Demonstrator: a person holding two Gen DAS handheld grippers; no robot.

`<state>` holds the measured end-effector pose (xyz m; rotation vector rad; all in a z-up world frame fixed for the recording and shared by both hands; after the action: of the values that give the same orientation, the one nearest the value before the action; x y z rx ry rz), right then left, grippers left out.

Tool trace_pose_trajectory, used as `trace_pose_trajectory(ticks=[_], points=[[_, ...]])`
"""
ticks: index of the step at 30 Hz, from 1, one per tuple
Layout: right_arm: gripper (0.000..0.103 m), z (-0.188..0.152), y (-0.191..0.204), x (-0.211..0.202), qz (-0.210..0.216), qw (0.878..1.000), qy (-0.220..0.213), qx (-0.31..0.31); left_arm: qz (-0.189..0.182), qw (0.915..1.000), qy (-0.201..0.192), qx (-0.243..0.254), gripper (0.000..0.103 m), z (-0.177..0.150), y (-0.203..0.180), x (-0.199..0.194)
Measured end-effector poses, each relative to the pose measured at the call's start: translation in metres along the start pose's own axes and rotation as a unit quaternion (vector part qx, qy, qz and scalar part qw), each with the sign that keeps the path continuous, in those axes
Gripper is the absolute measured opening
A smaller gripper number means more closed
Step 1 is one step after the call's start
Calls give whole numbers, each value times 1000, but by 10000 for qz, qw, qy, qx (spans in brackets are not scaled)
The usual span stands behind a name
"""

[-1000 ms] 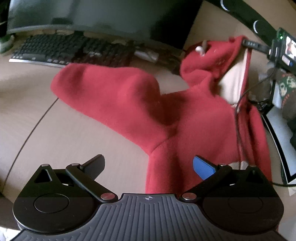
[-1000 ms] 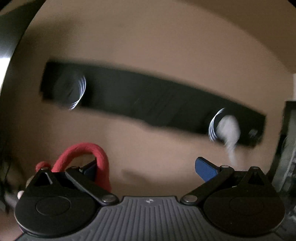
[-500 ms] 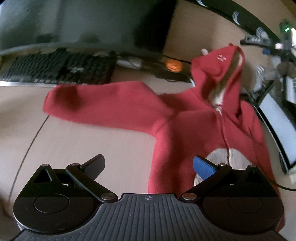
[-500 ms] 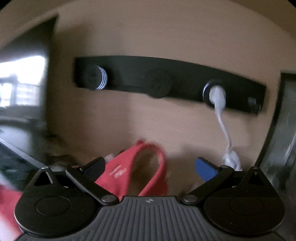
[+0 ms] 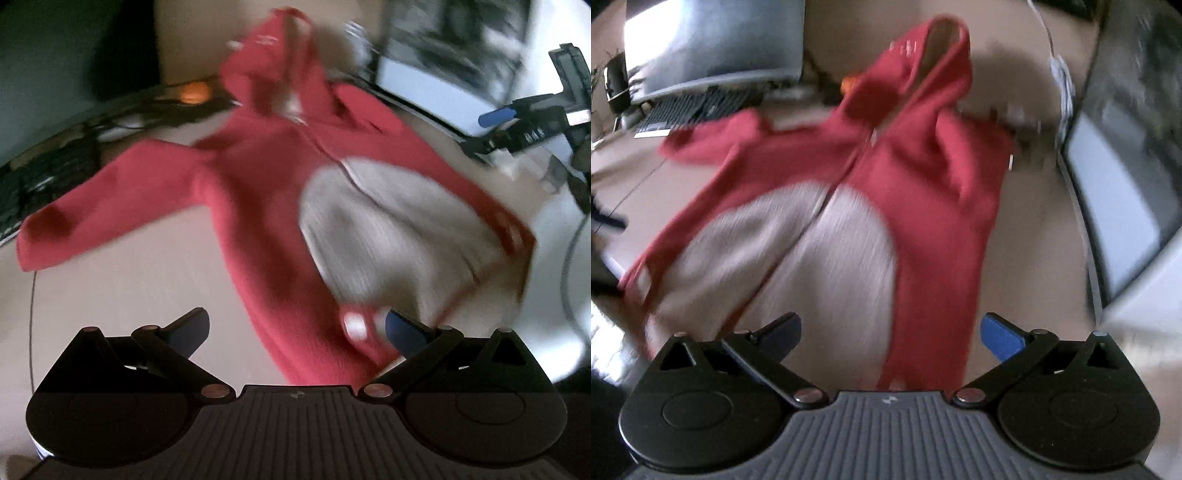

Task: Fold clothes

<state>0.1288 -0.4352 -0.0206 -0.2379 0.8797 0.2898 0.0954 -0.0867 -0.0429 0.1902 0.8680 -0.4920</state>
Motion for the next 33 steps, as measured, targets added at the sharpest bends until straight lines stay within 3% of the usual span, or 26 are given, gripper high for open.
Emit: trace_pose_trajectory(ticks=[3, 7, 10, 12, 15, 17, 21, 24, 28, 31, 33], points=[[103, -40, 10, -5, -265, 9994, 210, 88, 105, 9984, 197, 519, 103, -16, -11, 6], [103, -66, 19, 12, -1082, 9931, 430, 115, 415, 9937, 313, 998, 103, -27, -16, 17], [103, -59, 16, 9, -1764, 9831, 143, 471, 811, 9906, 293, 1062, 103, -26, -4, 19], [103, -47, 10, -5, -1960, 9758, -227, 941, 1132, 9877, 232, 1054, 103, -21, 12, 15], [103, -31, 15, -24, -1915, 9709, -687, 1260, 1904, 9768, -22, 978, 103, -12, 47, -4], [103, -26, 29, -28, -1884, 9721, -757, 1171, 2194, 9725, -186, 758, 103, -8, 75, -22], [103, -44, 68, -20, -1532, 9831, -270, 966, 2420, 9685, -177, 569, 103, -19, 105, -49], [103, -70, 79, -14, -1320, 9855, 207, 1049, 2239, 9726, 210, 581, 103, -45, 105, -52], [103, -83, 68, -40, -477, 9851, 189, 1641, 1019, 9928, 591, 221, 103, -76, 103, -56], [103, -69, 56, -67, -392, 9835, -152, 1759, 295, 9988, 335, -224, 103, -67, 109, -67], [103, -53, 49, -75, -398, 9810, -411, 1856, -24, 9984, 30, -557, 103, -50, 114, -70]])
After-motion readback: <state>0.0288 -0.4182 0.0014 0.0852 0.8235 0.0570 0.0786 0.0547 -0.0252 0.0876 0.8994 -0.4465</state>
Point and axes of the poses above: each gripper's, at about its wrist camera, not at the fingertips, and x roughly the way its jaws point, y to its left, z to its top, the point moved 2 cm from there along x, roughly the way its jaws point, and after that the axes turned 3 degrees about -z, right-handed, at the moved point
